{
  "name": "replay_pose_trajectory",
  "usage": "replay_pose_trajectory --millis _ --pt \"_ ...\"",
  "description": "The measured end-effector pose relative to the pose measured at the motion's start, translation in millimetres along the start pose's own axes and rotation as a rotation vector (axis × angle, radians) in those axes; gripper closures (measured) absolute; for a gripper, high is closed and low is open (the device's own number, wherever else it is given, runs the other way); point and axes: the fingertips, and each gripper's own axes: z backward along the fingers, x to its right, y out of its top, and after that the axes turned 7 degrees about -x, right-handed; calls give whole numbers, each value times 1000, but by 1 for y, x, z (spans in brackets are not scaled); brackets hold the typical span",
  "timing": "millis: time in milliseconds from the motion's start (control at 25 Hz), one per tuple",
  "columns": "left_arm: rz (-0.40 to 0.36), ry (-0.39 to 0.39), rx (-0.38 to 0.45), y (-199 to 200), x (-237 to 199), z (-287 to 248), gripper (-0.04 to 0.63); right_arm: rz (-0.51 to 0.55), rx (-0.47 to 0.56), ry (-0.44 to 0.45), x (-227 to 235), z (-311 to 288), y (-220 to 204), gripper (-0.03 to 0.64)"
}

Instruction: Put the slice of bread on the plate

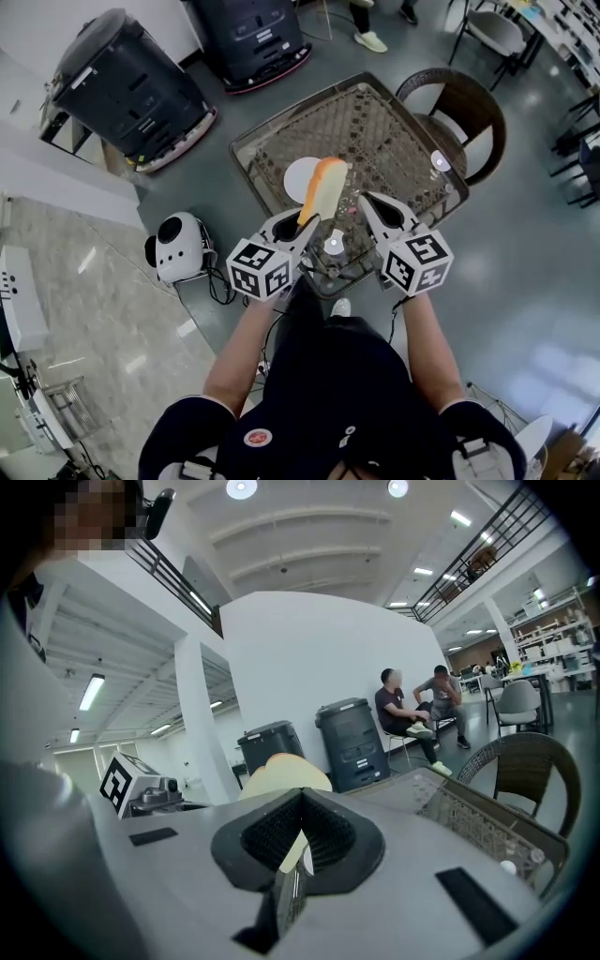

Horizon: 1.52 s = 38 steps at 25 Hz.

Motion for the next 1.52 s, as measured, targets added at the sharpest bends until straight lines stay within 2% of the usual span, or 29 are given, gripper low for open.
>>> replay_pose_trajectory --millis 440,800,1040,1320,1520 --pt "96 -47 -102 -35 -76 -47 502 -71 -126 -41 18 -70 -39 609" --pt "173 -89 -200 -66 -111 -87 502 -115 -212 -92 35 -93 -64 609" --pt "258 -92 -227 -84 -128 -99 502 -124 -238 -98 36 -101 -71 609" --pt "309 -75 -263 -100 -146 -105 502 -127 -247 -100 34 -108 -75 609" --pt "369 -85 -253 -102 -155 -107 502 -131 -253 -97 31 -112 -77 609"
